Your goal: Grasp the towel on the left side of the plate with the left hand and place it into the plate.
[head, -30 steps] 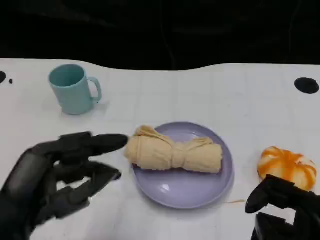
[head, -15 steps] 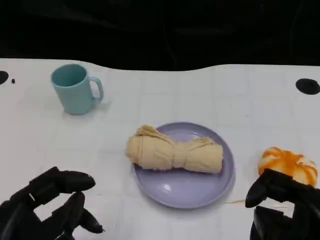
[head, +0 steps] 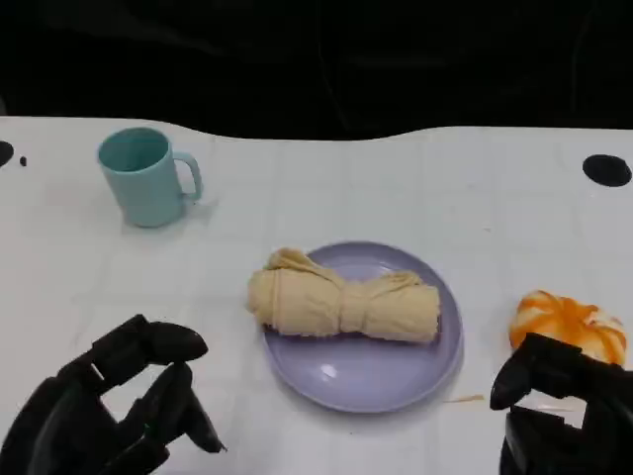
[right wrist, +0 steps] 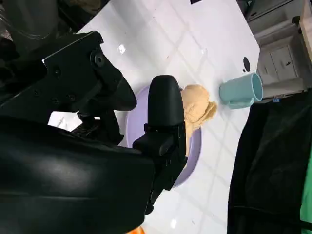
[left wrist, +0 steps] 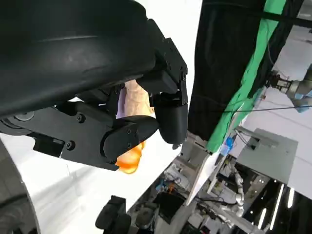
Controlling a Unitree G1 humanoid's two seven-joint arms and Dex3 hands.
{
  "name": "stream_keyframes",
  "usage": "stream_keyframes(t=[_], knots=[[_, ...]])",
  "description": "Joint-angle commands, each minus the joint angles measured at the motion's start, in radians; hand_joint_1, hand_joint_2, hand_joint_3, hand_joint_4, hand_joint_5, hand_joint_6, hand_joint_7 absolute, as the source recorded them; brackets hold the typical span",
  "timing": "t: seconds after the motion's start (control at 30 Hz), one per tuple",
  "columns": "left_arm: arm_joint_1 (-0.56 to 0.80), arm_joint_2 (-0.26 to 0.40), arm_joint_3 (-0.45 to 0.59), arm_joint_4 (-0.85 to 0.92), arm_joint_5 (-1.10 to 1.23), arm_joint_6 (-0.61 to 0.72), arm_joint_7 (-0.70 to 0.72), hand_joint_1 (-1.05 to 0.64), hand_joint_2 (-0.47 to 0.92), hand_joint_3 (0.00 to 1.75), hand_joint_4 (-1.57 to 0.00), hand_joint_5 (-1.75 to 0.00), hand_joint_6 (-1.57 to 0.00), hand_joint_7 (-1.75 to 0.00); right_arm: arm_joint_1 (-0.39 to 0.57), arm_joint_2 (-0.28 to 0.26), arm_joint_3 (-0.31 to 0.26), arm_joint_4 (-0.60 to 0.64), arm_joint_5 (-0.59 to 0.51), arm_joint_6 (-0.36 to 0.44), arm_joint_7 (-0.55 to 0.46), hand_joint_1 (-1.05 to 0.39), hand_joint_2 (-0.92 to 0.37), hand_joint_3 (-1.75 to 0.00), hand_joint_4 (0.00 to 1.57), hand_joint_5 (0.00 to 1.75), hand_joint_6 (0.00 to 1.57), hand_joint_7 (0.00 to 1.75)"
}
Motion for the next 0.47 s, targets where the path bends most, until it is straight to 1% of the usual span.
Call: stream_keyframes(t=[0.03, 0.07, 0.13, 0.2, 0.33, 0.47], knots=[[0.008, 0.027, -0.013, 0.027, 0.019, -0.058, -0.034, -0.21, 0.84, 0.62, -0.70, -1.73, -0.70, -1.46, -0.007, -0.021, 0.001, 0.001, -0.003, -0.014, 0.005, -0.03, -0.54, -1.33, 0.77, 1.75, 0.58, 1.70], [0.009, 0.028, -0.012, 0.031, 0.018, -0.066, -0.034, -0.21, 0.83, 0.63, -0.71, -1.72, -0.70, -1.46, -0.008, -0.022, 0.002, 0.001, -0.003, -0.014, 0.005, -0.03, -0.55, -1.33, 0.77, 1.75, 0.58, 1.70], [0.011, 0.032, -0.011, 0.038, 0.013, -0.078, -0.030, -0.20, 0.77, 0.75, -0.74, -1.70, -0.73, -1.42, -0.010, -0.026, 0.007, -0.001, -0.008, -0.015, 0.003, -0.04, -0.54, -1.33, 0.77, 1.75, 0.59, 1.70], [0.012, 0.036, -0.012, 0.046, 0.018, -0.095, -0.028, -0.20, 0.75, 0.80, -0.74, -1.69, -0.74, -1.41, -0.012, -0.029, 0.010, 0.000, -0.008, -0.019, 0.005, -0.04, -0.54, -1.34, 0.77, 1.75, 0.59, 1.70], [0.011, 0.043, -0.007, 0.063, 0.011, -0.120, -0.030, -0.19, 0.75, 0.85, -0.75, -1.69, -0.74, -1.41, -0.017, -0.031, 0.016, 0.003, -0.011, -0.017, 0.001, -0.04, -0.54, -1.34, 0.77, 1.75, 0.59, 1.70], [0.004, 0.053, 0.005, 0.077, -0.002, -0.121, -0.021, -0.19, 0.74, 0.85, -0.74, -1.68, -0.74, -1.40, -0.025, -0.027, 0.020, 0.007, -0.017, -0.013, -0.003, -0.04, -0.53, -1.34, 0.77, 1.75, 0.59, 1.69]])
